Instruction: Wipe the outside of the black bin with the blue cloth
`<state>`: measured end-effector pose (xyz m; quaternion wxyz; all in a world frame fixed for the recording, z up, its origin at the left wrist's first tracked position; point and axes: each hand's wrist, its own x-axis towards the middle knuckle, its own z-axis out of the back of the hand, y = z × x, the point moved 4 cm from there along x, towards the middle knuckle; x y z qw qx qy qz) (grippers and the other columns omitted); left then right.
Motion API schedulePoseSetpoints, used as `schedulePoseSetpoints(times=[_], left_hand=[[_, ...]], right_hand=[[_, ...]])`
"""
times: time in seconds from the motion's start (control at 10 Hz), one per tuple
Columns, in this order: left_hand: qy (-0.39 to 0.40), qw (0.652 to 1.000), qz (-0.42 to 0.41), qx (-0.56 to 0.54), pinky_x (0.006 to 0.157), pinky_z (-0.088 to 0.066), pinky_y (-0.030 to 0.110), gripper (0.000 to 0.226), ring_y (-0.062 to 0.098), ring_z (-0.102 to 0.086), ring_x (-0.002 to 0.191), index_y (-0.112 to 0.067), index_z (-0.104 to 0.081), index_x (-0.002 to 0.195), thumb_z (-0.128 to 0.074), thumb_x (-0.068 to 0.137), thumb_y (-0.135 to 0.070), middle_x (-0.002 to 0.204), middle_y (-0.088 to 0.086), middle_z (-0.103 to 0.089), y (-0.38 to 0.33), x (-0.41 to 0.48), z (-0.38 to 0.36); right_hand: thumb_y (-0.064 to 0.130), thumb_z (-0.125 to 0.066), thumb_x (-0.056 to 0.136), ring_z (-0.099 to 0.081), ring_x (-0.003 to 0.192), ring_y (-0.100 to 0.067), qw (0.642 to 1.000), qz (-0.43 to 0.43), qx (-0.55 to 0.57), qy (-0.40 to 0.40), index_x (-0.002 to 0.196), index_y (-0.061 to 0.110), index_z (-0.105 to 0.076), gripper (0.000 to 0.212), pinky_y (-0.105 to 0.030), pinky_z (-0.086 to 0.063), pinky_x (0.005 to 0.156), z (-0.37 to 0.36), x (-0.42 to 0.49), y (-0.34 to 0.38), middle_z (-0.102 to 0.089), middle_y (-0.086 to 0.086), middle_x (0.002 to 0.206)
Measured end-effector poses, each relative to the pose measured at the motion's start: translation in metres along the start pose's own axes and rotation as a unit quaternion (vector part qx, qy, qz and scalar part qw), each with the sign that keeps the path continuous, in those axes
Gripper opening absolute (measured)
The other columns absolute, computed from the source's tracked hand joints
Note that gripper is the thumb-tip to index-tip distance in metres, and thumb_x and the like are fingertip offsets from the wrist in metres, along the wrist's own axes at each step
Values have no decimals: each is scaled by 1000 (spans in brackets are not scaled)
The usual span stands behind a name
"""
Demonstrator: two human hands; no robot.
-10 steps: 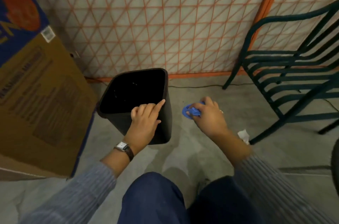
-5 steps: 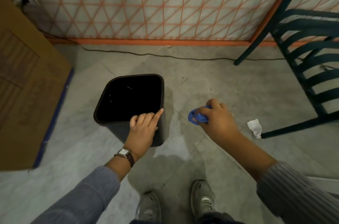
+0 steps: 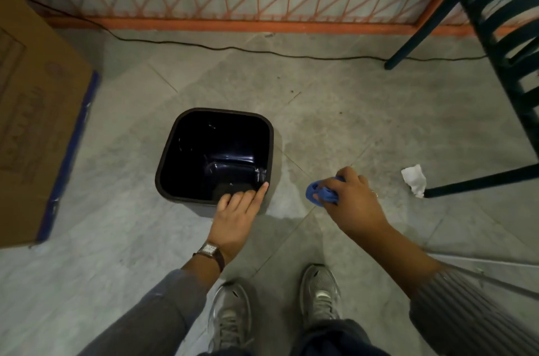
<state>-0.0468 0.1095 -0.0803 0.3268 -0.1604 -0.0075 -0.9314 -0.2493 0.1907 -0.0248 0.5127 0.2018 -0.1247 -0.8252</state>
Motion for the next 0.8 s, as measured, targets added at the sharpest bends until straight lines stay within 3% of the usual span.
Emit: schedulePoseSetpoints(times=[0.1,0.2,0.3,0.4,0.6,0.8], left_hand=[[24,1000,-7,6,84,-31,35,58,20,-42,90,-7,-36,138,-42,89,-37,102,6,-55,-13,-18,-9],[79,997,-7,22,87,-33,36,91,20,-45,93,-9,-26,143,-76,69,-32,109,4,-47,-13,-36,-25],[40,999,-15,16,85,-33,38,66,20,-51,91,-14,-29,141,-58,85,-36,111,3,-43,-16,-36,-14],[26,999,10,-38,89,-28,39,49,18,-44,97,-17,-34,138,-27,96,-44,115,0,-41,-22,-18,12],[5,998,-14,-69,89,-26,37,44,19,-42,101,-20,-47,132,-37,93,-36,116,2,-53,0,68,52],[60,996,-36,-60,91,-25,36,43,18,-41,105,-19,-52,128,-38,91,-38,114,1,-61,24,123,31]], right_hand=[[26,-64,87,-45,92,-29,999,-27,16,18,102,18,-69,18,-43,-47,75,-12,-5,-5,-48,-8,104],[27,-60,88,-44,95,-27,996,-69,29,46,101,17,-67,18,-42,-46,79,-25,-10,-13,-46,-6,105],[25,-58,89,-47,96,-30,991,-102,62,62,99,14,-66,16,-43,-47,81,-35,-14,-19,-46,-7,106],[22,-55,92,-49,100,-36,982,-144,103,73,103,12,-64,17,-41,-44,88,-49,-6,-24,-44,-13,112],[23,-48,96,-49,104,-39,960,-220,152,81,114,10,-58,25,-38,-37,94,-88,49,-32,-42,-19,120],[25,-67,85,-43,123,-35,945,-208,206,147,140,15,-41,62,-36,-34,103,-139,87,-47,-42,-20,135]])
